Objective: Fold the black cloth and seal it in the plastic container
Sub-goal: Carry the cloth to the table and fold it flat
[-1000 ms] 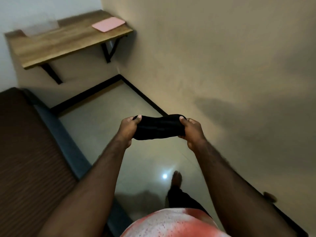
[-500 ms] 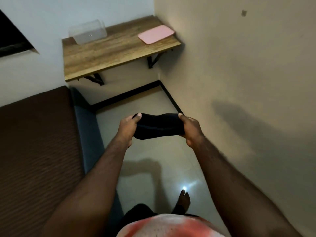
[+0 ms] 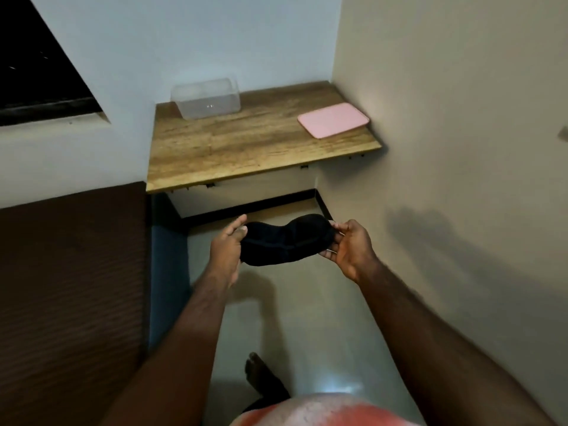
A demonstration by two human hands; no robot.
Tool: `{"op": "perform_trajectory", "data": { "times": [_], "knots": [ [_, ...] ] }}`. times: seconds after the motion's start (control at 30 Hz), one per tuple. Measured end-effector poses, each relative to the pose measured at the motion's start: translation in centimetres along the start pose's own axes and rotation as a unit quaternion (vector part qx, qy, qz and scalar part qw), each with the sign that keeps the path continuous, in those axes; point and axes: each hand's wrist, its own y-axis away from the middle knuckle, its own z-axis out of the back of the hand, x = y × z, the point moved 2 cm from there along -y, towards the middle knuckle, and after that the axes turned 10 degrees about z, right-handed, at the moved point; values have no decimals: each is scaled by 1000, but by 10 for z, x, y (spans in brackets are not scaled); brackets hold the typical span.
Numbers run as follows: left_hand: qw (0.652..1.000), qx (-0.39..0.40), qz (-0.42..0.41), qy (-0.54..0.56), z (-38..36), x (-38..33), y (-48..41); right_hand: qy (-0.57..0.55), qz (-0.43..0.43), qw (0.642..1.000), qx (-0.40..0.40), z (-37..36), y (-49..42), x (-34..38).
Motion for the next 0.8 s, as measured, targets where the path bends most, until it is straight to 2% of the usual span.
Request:
{"op": "perform_trajectory", "data": {
  "times": [0.07, 0.17, 0.33, 0.53, 0.8],
  "knots": [
    [1000, -13, -6, 20, 4, -26, -26, 29, 10, 999, 14, -26, -25, 15],
    [999, 11, -16, 49, 14, -65, -60, 71, 41, 996, 32, -71, -64, 30],
    [999, -6, -15, 38, 43, -98, -107, 119, 63, 990, 42, -131, -110, 27],
    [998, -62, -7, 25, 71, -115, -154, 129, 67, 989, 12, -163, -159, 22],
    [992, -114, -40, -19, 64, -151, -219, 173, 97, 980, 5, -196, -242, 26]
  ]
}}
